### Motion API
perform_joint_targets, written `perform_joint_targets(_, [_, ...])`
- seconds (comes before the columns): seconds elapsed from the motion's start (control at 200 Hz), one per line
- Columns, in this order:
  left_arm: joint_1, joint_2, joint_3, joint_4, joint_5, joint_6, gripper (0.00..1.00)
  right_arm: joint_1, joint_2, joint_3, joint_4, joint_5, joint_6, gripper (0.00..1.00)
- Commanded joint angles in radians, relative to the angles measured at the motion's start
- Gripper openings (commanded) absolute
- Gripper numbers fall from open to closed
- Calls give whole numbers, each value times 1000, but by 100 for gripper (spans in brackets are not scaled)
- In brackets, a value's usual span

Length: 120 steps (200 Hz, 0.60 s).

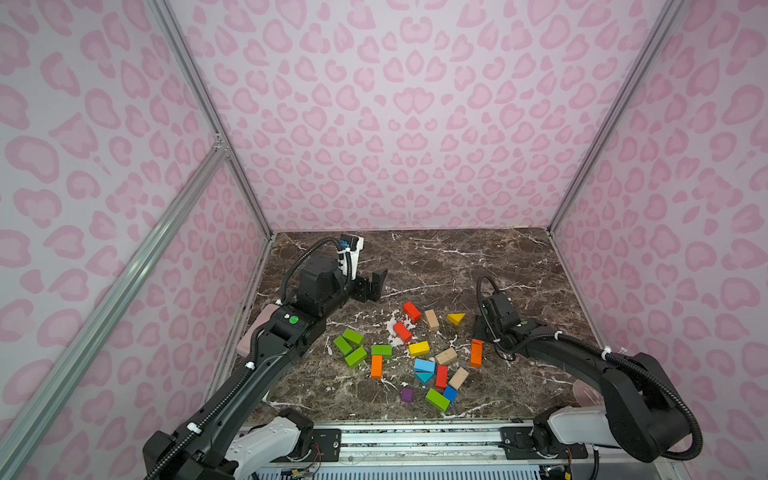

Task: Assemble a heart with building blocks
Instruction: Assemble the building block at the center of the board.

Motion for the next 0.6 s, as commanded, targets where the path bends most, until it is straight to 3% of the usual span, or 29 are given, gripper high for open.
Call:
perform_joint_targets(0.0, [1, -4, -1, 19, 9, -4, 98, 0, 5, -5, 25, -16, 29, 62])
perform_joint_targets(0.595, [1, 0, -2, 16, 15, -6, 98, 1, 26, -7, 69, -16, 89, 41])
